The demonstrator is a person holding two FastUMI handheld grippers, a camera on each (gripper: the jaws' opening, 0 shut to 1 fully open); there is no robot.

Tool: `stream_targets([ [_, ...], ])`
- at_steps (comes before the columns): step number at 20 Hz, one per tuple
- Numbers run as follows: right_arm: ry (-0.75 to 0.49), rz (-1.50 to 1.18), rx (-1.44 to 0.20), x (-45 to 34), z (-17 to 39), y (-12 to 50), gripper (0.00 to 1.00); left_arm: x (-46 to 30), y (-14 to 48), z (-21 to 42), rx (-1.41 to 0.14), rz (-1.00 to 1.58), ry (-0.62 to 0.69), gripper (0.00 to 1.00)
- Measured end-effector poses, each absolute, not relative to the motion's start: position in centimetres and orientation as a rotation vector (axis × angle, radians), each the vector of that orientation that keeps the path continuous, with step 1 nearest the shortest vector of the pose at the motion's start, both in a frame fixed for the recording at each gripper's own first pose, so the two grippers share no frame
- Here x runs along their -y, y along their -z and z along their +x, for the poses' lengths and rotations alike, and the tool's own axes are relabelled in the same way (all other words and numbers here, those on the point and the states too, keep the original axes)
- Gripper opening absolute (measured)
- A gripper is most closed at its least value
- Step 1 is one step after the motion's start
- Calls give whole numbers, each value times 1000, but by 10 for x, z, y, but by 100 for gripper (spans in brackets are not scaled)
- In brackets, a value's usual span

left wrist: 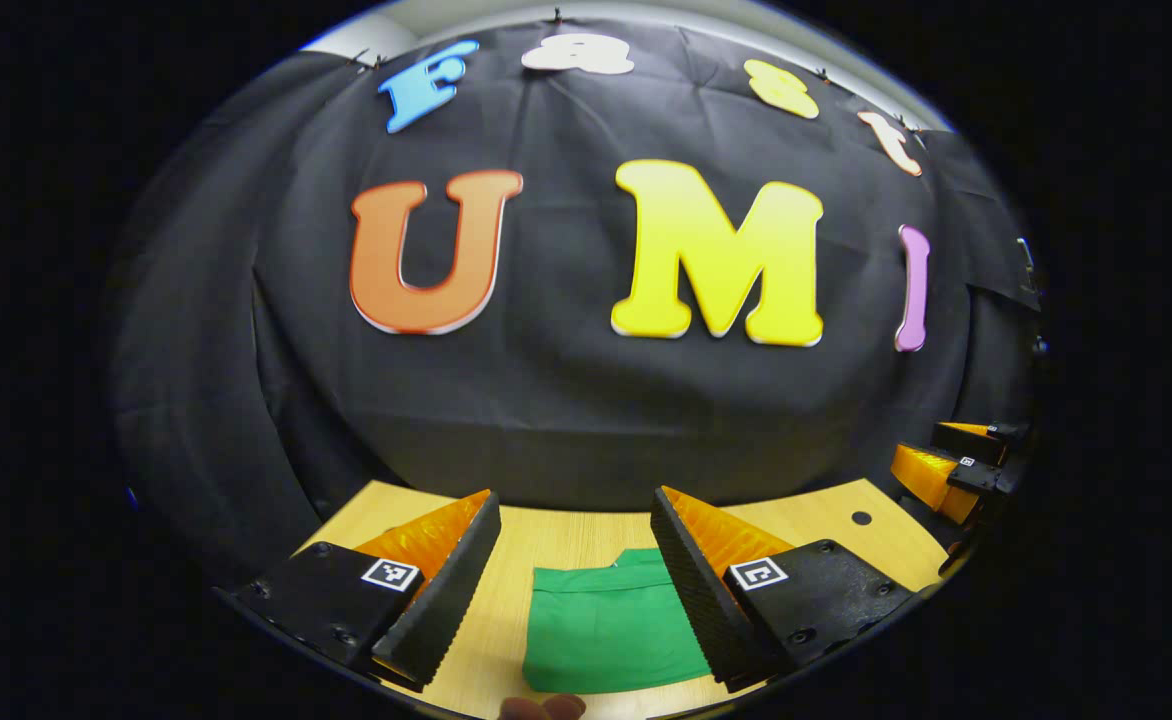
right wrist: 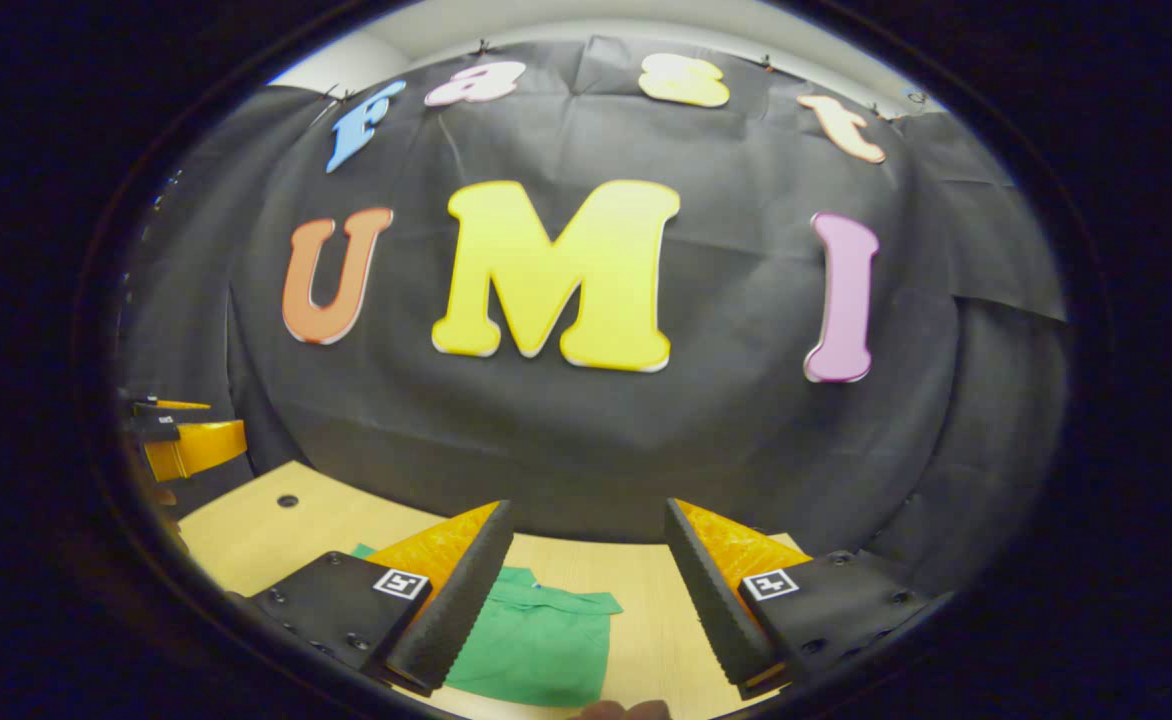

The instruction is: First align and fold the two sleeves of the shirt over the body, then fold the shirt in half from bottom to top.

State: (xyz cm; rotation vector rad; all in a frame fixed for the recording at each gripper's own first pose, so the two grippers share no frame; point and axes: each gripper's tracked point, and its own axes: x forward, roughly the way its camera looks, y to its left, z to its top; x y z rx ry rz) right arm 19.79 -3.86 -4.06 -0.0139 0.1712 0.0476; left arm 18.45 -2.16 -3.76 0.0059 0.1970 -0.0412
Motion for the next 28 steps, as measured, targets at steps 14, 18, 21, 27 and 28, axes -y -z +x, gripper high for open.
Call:
stream_targets([
  [14,-44,14,4,14,-19,-50,98,29,-53,-29,-16,-29,28,98],
  [18,-56,37,-34,11,-42,-39,98,32,-46,-44,-30,-34,33,98],
  [21,-58,39,-40,8,-48,-38,96,32,-49,-49,-25,-28,28,98],
  [27,-76,43,-40,3,-52,-39,97,30,-47,-52,-35,-22,15,98],
  [28,-75,47,-40,2,-51,-40,96,30,-47,-52,-36,-18,15,98],
])
